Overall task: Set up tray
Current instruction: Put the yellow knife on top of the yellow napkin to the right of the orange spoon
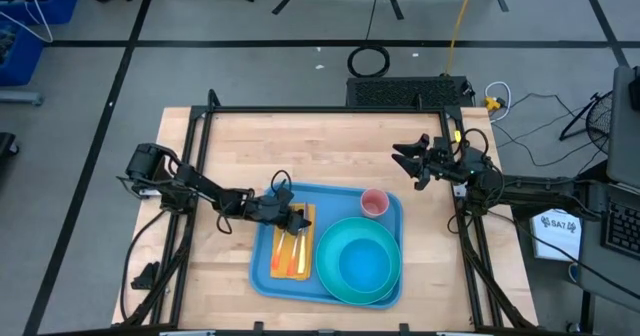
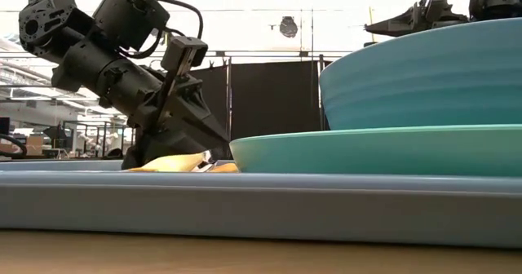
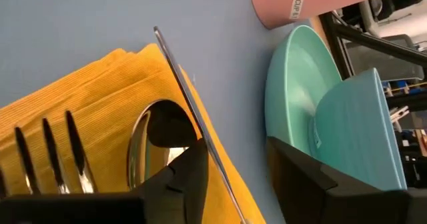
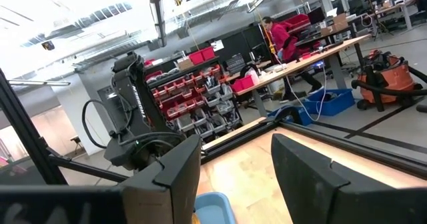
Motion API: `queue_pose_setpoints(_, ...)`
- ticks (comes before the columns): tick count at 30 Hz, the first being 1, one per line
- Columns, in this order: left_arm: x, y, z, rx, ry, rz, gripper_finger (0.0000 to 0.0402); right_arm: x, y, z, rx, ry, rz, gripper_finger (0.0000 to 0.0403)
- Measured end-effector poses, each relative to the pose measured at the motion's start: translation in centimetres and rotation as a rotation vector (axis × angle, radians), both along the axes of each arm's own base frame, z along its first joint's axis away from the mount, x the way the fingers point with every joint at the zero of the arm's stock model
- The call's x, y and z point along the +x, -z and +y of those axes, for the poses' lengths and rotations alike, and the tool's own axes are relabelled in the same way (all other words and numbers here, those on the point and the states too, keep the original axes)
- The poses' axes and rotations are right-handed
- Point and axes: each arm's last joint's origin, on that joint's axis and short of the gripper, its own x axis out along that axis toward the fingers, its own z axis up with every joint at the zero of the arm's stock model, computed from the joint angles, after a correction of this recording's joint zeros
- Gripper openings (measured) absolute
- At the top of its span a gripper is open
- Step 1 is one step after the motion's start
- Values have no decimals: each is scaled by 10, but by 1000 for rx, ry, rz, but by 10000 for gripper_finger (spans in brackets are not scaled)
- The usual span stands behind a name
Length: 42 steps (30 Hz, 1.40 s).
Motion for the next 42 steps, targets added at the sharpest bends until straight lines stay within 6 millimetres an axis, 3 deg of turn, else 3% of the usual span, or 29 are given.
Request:
queue_pose_setpoints(13, 3, -3, 7, -6, 32, -33, 208, 0, -2, 0, -7, 0, -21, 173)
queue_pose_setpoints(42, 11, -10, 16, -88, 92, -39, 210, 0, -2, 0, -7, 0, -21, 173)
